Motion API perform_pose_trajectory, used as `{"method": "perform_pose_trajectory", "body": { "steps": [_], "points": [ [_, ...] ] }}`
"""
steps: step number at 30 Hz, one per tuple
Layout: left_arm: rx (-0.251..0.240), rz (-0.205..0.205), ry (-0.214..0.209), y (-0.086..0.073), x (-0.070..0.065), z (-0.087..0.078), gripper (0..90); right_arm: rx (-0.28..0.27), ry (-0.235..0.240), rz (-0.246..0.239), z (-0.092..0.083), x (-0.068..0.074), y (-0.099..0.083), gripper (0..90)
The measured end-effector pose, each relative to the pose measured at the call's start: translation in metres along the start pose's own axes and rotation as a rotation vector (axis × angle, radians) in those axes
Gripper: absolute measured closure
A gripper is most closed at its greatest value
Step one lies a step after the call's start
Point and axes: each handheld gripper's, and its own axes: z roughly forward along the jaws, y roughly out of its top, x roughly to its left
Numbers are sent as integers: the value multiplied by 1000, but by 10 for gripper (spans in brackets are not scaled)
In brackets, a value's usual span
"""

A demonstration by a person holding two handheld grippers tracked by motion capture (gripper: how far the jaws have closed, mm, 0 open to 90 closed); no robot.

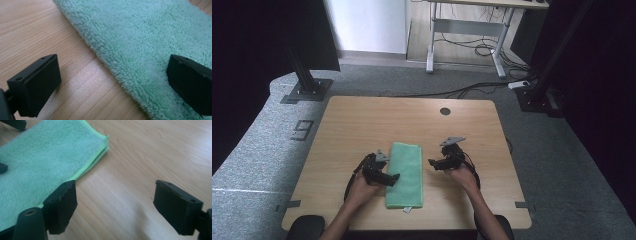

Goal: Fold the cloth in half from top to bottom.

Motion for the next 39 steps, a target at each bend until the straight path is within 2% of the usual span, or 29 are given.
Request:
{"method": "perform_pose_trajectory", "body": {
  "steps": [1, 18, 24, 39],
  "points": [
    [0, 0, 0, 0, 0, 0, 0, 4, 3, -12, 3, 0, 3, 209],
    [-1, -4, 1, 0, 0, 0, 0, 18, 50, -36, 36, 1, 37, 400],
    [0, -3, 1, 0, 0, 0, 0, 34, 52, -49, 48, 1, 47, 449],
    [-3, -6, 1, 0, 0, 0, 0, 68, 45, -62, 73, -4, 51, 463]
  ]
}}
